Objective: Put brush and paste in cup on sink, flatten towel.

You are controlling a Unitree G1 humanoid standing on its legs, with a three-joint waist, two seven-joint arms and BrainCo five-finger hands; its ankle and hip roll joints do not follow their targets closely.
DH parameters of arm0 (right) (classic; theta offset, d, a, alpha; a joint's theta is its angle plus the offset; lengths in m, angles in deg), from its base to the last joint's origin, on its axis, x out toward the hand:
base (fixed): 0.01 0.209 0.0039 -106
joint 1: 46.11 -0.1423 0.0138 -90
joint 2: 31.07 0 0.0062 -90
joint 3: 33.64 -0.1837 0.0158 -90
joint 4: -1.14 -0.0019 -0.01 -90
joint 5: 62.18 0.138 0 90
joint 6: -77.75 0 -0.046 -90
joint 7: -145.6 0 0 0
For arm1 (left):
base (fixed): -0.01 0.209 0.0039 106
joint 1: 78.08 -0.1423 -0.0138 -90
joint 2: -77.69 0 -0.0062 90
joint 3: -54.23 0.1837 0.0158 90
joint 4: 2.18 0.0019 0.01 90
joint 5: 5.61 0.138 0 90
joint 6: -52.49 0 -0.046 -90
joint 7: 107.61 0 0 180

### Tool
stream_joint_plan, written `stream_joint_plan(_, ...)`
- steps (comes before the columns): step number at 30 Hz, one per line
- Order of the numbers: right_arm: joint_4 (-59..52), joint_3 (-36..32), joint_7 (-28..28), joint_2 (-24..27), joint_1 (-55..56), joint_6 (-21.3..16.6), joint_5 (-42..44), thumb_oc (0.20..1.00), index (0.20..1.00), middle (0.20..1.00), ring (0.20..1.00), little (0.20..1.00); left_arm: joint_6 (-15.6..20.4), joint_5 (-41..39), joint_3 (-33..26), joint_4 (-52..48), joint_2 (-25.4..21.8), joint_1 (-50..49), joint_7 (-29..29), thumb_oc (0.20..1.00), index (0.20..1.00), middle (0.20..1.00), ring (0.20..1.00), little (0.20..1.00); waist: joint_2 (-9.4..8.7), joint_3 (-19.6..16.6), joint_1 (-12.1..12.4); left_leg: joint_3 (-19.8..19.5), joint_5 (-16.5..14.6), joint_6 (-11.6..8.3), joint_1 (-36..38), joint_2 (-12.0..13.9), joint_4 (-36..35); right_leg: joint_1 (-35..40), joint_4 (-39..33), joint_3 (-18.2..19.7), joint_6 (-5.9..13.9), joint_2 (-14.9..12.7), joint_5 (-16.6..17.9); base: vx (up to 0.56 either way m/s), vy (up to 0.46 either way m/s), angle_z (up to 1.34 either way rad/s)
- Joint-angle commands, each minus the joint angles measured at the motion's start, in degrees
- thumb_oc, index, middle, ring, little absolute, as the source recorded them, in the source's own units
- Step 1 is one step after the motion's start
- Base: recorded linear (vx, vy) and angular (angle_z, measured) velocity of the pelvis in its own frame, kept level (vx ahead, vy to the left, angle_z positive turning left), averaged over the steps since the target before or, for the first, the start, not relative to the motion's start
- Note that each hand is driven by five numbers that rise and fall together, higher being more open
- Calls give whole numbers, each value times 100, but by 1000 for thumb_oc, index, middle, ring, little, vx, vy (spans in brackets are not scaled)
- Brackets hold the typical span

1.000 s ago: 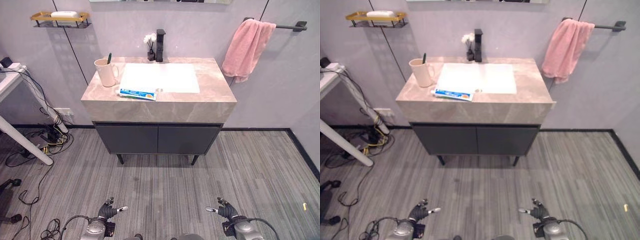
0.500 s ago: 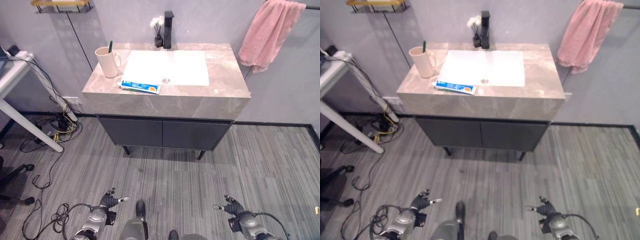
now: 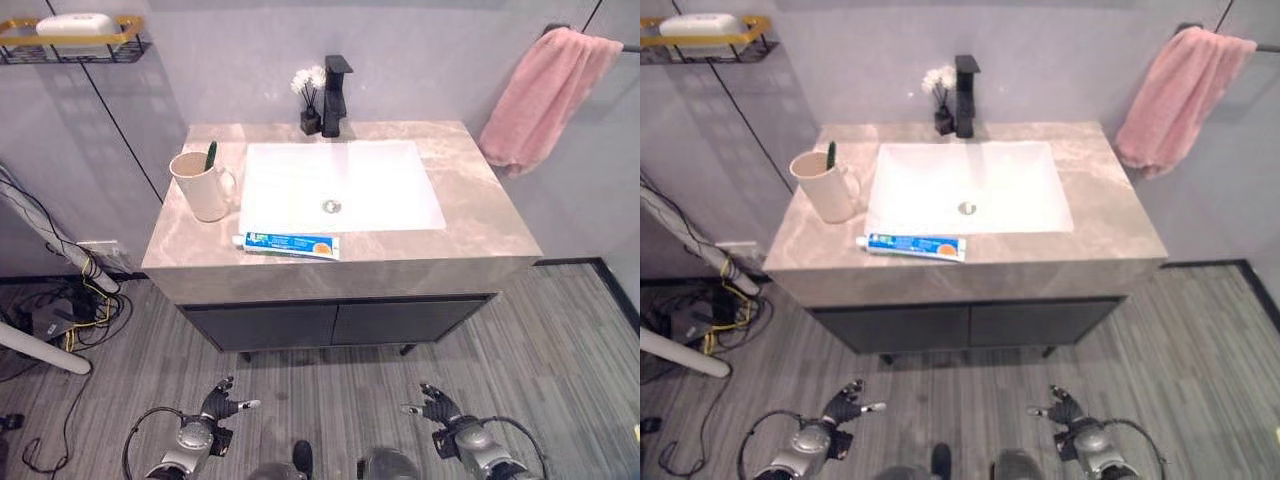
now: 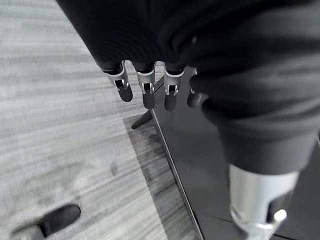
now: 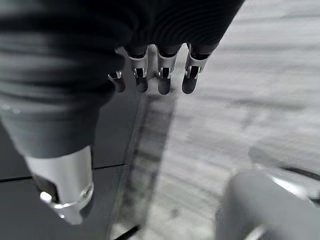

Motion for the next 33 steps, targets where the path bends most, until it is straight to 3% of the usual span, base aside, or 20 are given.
stream_joint_plan(1,-260,216,57,304,-185,-121,-255,1000,1000,1000,1000,1000,166,127,-86,-177,-115,166,61,1000,1000,1000,1000,1000,-152,23,-222,-135,-113,-427,-241,-35,745,429,-2334,87,274,-213,1629,487,-65,6)
stream_joint_plan(4,-197,170,89,356,-136,-103,-310,1000,1000,1000,1000,1000,179,158,-89,-185,-84,186,72,1000,1000,1000,1000,1000,-232,21,-231,-150,-189,-518,-81,8,862,764,-2784,-43,298,-185,1628,377,-141,41)
stream_joint_plan(6,-2,168,80,372,-166,-111,-233,1000,1000,1000,1000,1000,158,159,-63,-76,-41,237,66,1000,1000,1000,1000,1000,-268,-81,-201,-210,-148,-625,-117,100,923,987,-2835,119,208,-12,1468,258,-204,43)
stream_joint_plan(7,43,231,111,419,-193,-102,-323,1000,1000,1000,1000,1000,152,138,-85,-34,-46,227,79,1000,1000,1000,1000,1000,-319,-170,-127,-274,-95,-755,-130,202,1017,1198,-3049,12,117,45,1331,254,-216,21)
stream_joint_plan(8,43,232,111,418,-192,-103,-323,1000,1000,1000,1000,1000,151,138,-86,-35,-46,226,79,1000,1000,1000,1000,1000,-317,-169,-135,-282,-98,-756,-131,203,1023,1205,-3054,4,116,45,1331,271,-278,11)
stream_joint_plan(10,-70,222,81,637,-234,-125,-393,1000,1000,1000,1000,1000,143,87,-41,-54,-16,303,92,1000,1000,1000,1000,1000,-404,-124,-113,-354,135,-975,-521,285,1767,1374,-3170,-130,6,43,1279,122,-183,17)
stream_joint_plan(12,-82,204,71,707,-258,-126,-378,1000,1000,1000,1000,1000,130,76,-24,-15,2,339,94,1000,1000,1000,1000,1000,-415,-106,-122,-353,162,-1010,-613,306,1937,1401,-3189,-167,-29,46,1260,78,-82,15)
stream_joint_plan(14,-46,177,22,758,-236,-112,-372,1000,1000,1000,1000,1000,123,75,4,46,28,376,72,1000,1000,1000,1000,1000,-412,-126,-160,-164,155,-1017,-623,497,1673,1461,-3255,-239,-35,18,1169,125,-17,21)
stream_joint_plan(15,-10,124,-65,783,-191,-111,-360,1000,1000,1000,1000,1000,123,107,65,83,45,422,56,1000,1000,1000,1000,1000,-417,-171,-167,148,220,-1048,-617,888,859,1548,-3399,-305,42,-65,1127,149,99,43)
stream_joint_plan(17,65,76,-97,854,-80,-128,-339,1000,1000,1000,1000,1000,170,186,149,115,24,426,7,1000,1000,1000,1000,1000,-307,-235,-122,-83,622,-1144,-720,1171,235,1603,-3401,-295,119,-102,1093,166,166,30)
stream_joint_plan(18,-41,42,-82,814,-29,-148,-329,1000,1000,1000,1000,1000,184,149,160,41,38,356,42,1000,1000,1000,1000,1000,-301,-234,-133,-209,474,-1134,-632,1113,390,1526,-3287,-232,109,-142,1079,120,165,-6)
stream_joint_plan(20,-11,46,-66,735,-18,-139,-335,1000,1000,1000,1000,1000,194,168,182,-36,-4,344,63,1000,1000,1000,1000,1000,-220,-248,-159,-320,478,-1106,-550,1053,161,1500,-3200,-134,164,-195,1059,88,178,-36)
stream_joint_plan(25,77,-75,-61,552,55,-142,-321,1000,1000,1000,1000,1000,244,348,138,-30,-95,192,71,1000,1000,1000,1000,1000,-129,-374,-166,-105,412,-1004,-255,782,-143,1645,-3581,119,368,-407,1373,72,198,-28)
stream_joint_plan(31,-67,48,-31,530,73,-147,-585,1000,1000,1000,1000,1000,285,444,122,-348,-237,-10,113,1000,1000,1000,1000,1000,-91,-434,-75,-5,400,-958,-157,693,-283,1706,-3896,185,461,-561,1551,0,107,-20)
stream_joint_plan(33,-236,39,57,667,175,-189,-718,1000,1000,1000,1000,1000,381,677,313,-1403,-745,-522,429,1000,1000,1000,1000,1000,-91,-410,0,-18,367,-931,-116,667,-312,1755,-4039,196,512,-609,1620,-26,62,-5)
